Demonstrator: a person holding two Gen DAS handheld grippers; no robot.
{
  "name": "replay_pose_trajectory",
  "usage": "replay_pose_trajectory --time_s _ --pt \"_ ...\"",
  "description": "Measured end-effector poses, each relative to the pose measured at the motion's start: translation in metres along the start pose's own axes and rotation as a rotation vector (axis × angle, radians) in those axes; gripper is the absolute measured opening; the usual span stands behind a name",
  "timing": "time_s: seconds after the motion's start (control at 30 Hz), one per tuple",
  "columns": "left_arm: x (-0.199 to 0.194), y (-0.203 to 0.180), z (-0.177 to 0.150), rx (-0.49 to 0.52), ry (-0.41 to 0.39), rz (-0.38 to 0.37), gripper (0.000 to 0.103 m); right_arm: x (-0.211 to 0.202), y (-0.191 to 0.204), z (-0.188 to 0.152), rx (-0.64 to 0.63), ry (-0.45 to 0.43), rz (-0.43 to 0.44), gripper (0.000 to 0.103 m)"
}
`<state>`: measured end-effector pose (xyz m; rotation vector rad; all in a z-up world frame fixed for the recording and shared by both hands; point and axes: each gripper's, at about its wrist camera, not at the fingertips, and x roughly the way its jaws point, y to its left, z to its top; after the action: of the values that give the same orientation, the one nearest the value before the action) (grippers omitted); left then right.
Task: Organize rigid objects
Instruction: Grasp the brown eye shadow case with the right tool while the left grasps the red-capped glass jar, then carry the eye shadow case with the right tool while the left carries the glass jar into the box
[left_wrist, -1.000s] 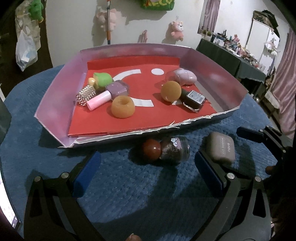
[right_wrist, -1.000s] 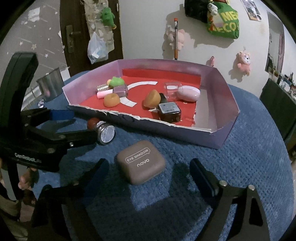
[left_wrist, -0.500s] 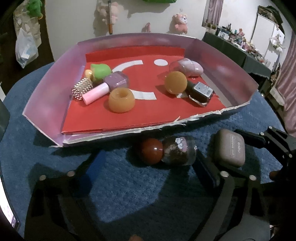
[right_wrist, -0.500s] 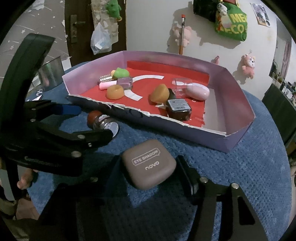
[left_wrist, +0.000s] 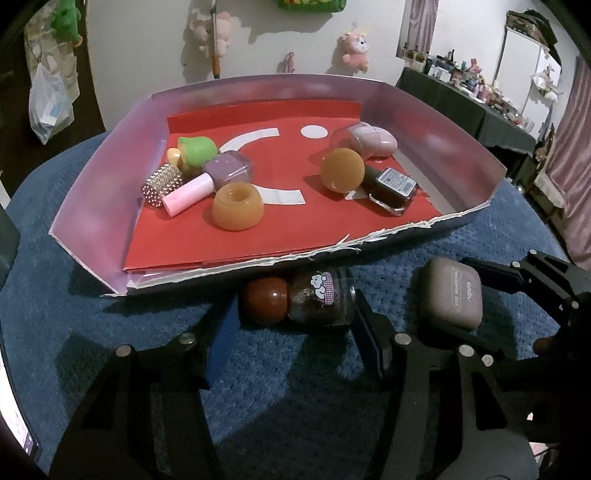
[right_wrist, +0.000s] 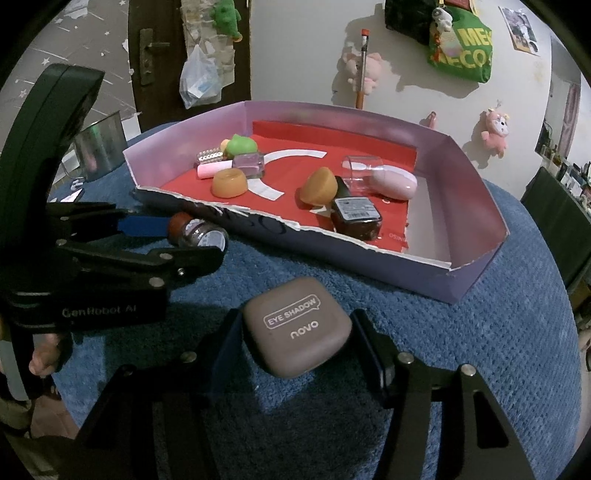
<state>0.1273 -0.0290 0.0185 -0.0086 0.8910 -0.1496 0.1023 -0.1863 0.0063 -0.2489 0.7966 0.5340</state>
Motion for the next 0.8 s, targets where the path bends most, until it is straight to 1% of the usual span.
replay_pose_trajectory --time_s 0.33,0.5,0.6,0.8 --pt "-0.006 0.003 -0.004 0.0 -0.009 -0.002 0.056 0.0 0.0 0.001 0.014 0.0 0.006 0.061" --pt "-0.014 0.008 -0.01 -0.012 -0.016 -0.01 0.056 -0.003 -0.001 -0.001 0.03 0.002 0.022 0.061" --pt "-0.022 0.012 -0.013 -0.02 -0.024 -0.018 0.056 -0.007 -0.002 -0.001 0.049 -0.001 0.052 0.061" --pt "-0.038 0.014 -0.012 -0.029 -0.06 -0.036 0.056 -0.024 -0.002 0.008 0.079 -0.036 0.117 0.061"
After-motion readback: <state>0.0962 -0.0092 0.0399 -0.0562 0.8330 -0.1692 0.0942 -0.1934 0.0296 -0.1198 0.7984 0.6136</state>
